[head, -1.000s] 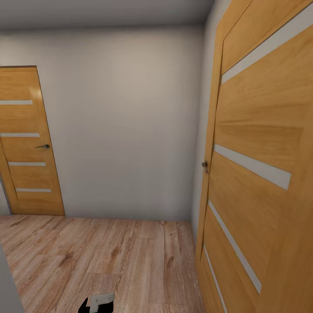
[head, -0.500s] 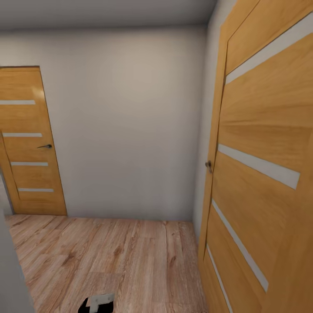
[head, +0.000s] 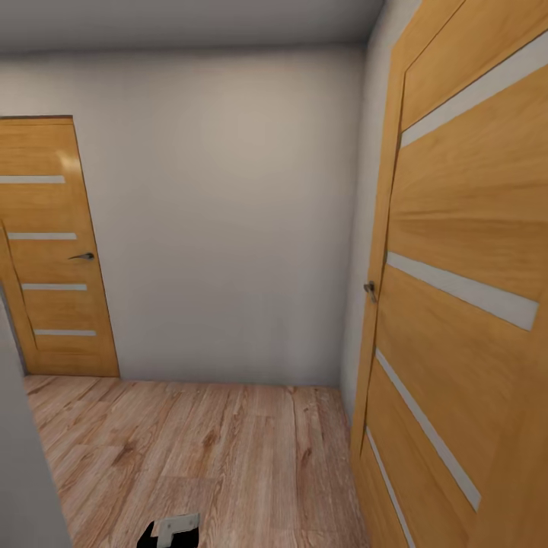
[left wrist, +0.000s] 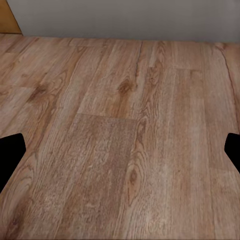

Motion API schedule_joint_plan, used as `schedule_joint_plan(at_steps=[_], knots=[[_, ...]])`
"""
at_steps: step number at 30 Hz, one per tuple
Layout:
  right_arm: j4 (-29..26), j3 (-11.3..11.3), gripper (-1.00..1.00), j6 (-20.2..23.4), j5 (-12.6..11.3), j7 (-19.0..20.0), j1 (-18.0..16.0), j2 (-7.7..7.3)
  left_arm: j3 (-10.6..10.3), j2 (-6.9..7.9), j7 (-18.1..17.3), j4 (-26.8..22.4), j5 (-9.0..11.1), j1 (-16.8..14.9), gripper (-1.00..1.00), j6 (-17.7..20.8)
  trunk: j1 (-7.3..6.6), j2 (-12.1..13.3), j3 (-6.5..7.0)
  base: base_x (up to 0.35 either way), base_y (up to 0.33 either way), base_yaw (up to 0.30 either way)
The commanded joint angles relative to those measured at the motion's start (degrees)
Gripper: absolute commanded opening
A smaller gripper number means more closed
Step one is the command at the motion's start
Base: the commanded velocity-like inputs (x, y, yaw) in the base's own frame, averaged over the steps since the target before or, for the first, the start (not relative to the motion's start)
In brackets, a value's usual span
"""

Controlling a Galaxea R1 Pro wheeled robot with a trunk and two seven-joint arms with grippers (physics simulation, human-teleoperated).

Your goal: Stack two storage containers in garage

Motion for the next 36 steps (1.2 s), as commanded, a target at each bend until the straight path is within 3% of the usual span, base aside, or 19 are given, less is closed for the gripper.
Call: schedule_joint_plan(at_steps=[1,16,36], knots=[[0.04,0.18,1.00,-0.12,0.01,-0.33,-0.07,0.03,-0.49,0.02,0.24,0.04,0.55,-0.05,1.00,-0.20,0.01,-0.04,-0.07,0.098,0.001,0.000],[0.06,0.18,1.00,-0.12,0.01,-0.32,-0.30,0.19,-0.49,0.00,0.24,0.04,0.55,-0.05,1.00,-0.20,0.01,-0.04,-0.17,0.024,0.000,0.000],[0.07,0.18,1.00,-0.13,0.01,-0.25,-0.31,0.24,-0.49,-0.02,0.33,0.04,0.55,-0.05,1.00,-0.20,0.01,-0.04,-1.89,0.000,0.000,0.000]])
